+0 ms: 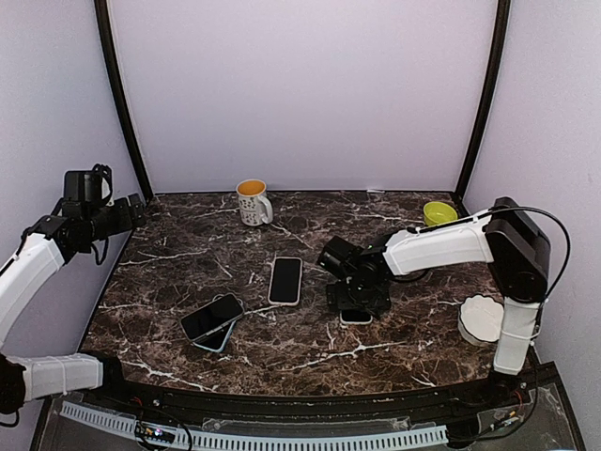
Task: Take the phone out of the phone case
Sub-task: Pick up the phone with the phone case at the center of the board.
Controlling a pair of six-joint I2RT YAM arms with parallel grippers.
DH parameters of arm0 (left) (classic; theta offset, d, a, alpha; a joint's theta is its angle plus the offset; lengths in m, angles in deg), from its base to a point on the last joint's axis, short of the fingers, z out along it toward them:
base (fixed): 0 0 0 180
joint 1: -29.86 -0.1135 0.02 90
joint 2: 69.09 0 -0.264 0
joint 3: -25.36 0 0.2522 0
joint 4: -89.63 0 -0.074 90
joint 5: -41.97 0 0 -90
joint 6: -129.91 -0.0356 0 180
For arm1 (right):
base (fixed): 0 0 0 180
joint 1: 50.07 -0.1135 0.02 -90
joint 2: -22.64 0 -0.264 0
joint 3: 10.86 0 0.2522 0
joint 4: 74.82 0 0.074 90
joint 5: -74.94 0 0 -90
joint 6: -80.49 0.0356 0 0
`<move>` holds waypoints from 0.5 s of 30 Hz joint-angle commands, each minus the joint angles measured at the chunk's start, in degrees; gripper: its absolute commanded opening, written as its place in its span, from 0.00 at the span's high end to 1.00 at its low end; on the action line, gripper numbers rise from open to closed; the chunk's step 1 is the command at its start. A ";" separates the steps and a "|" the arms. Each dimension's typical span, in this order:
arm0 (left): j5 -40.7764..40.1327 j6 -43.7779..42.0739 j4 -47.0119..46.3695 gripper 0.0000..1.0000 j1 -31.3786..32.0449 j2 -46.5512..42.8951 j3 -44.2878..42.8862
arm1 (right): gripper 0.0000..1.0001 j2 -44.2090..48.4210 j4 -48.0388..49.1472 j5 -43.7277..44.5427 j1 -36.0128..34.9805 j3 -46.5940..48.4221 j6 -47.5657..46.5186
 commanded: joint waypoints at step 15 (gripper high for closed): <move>20.03 -7.19 -2.88 0.06 2.28 16.21 -18.00 | 0.47 -3.49 3.44 4.94 -0.20 -3.01 -3.88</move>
